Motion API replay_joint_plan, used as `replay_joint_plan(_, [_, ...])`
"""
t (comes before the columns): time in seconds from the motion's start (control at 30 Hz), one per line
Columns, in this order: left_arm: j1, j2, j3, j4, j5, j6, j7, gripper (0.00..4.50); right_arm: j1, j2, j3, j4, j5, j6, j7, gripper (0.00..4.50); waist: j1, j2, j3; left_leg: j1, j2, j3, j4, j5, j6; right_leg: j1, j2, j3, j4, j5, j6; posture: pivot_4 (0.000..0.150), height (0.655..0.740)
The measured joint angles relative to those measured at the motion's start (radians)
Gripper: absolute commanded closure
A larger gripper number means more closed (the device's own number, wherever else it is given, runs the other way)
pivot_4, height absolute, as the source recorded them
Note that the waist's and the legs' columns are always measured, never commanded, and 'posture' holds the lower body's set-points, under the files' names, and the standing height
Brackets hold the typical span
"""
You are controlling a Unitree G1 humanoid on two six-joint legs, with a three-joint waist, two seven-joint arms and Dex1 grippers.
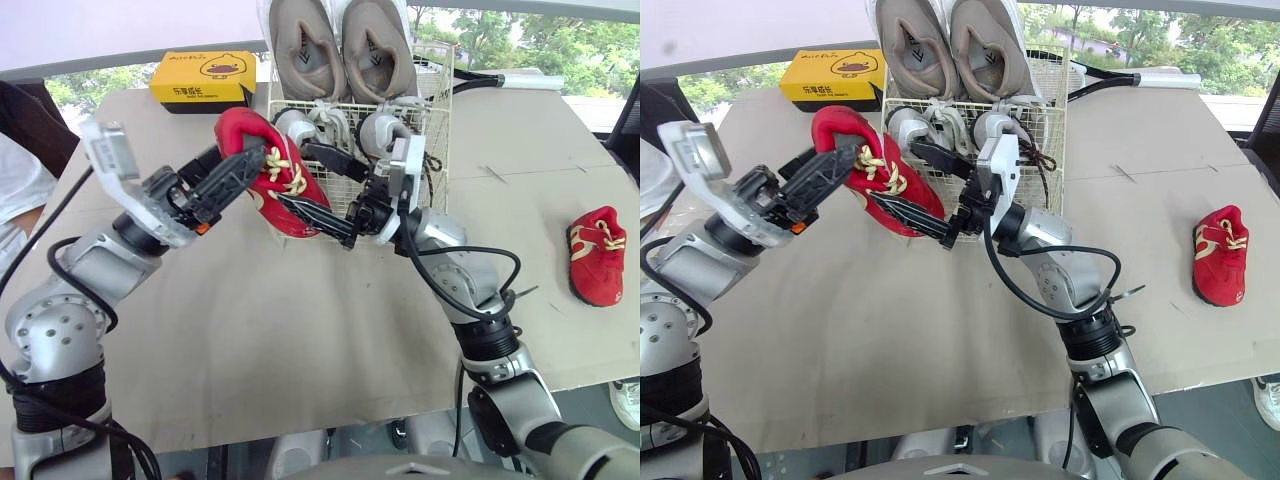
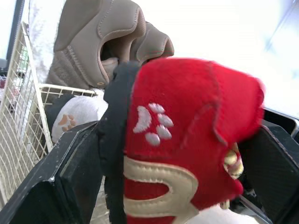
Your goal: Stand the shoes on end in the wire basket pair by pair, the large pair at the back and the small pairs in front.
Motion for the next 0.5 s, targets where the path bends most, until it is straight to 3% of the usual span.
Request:
replay_joint_plan(0.17, [-0.008, 0.0, -0.03, 0.009, 0.071, -0.001, -0.064, 0.0, 0.031, -0.019, -0.004, -0.044, -0.006, 0.023, -0.035, 0.03, 0.002, 0.0, 0.0, 0.0, 0.0, 0.0, 0.0, 0.0, 0.0, 0.0, 0.0, 0.0, 0.0, 0.0, 0.0, 0.15, 0.74])
replay_joint_plan(0.23, [-0.009, 0.0, -0.042, 0.009, 0.107, -0.009, -0.091, 0.5, 0.04, -0.022, -0.008, -0.062, -0.009, 0.029, -0.047, 0.0, 0.004, 0.0, 0.0, 0.0, 0.0, 0.0, 0.0, 0.0, 0.0, 0.0, 0.0, 0.0, 0.0, 0.0, 0.0, 0.15, 0.74])
replay_joint_plan(0.33, [-0.017, -0.014, -0.049, 0.009, 0.16, -0.027, -0.106, 0.5, 0.053, -0.034, -0.01, -0.088, -0.014, 0.038, -0.066, 0.0, 0.008, 0.0, 0.0, 0.0, 0.0, 0.0, 0.0, 0.0, 0.0, 0.0, -0.001, 0.0, 0.0, 0.0, 0.0, 0.15, 0.74])
replay_joint_plan(0.37, [-0.018, -0.017, -0.052, 0.009, 0.171, -0.033, -0.114, 1.13, 0.058, -0.037, -0.011, -0.092, -0.015, 0.04, -0.072, 0.0, 0.008, -0.001, 0.0, 0.0, 0.0, 0.0, 0.0, 0.0, 0.0, 0.0, -0.001, 0.0, 0.0, 0.0, 0.0, 0.15, 0.74])
replay_joint_plan(0.5, [-0.026, -0.022, -0.052, 0.016, 0.177, -0.026, -0.126, 2.68, 0.07, -0.048, -0.017, -0.106, -0.017, 0.046, -0.084, 0.0, 0.008, 0.0, 0.0, 0.0, 0.0, 0.0, 0.0, 0.0, 0.0, 0.0, -0.001, 0.0, 0.0, 0.0, 0.0, 0.15, 0.74])
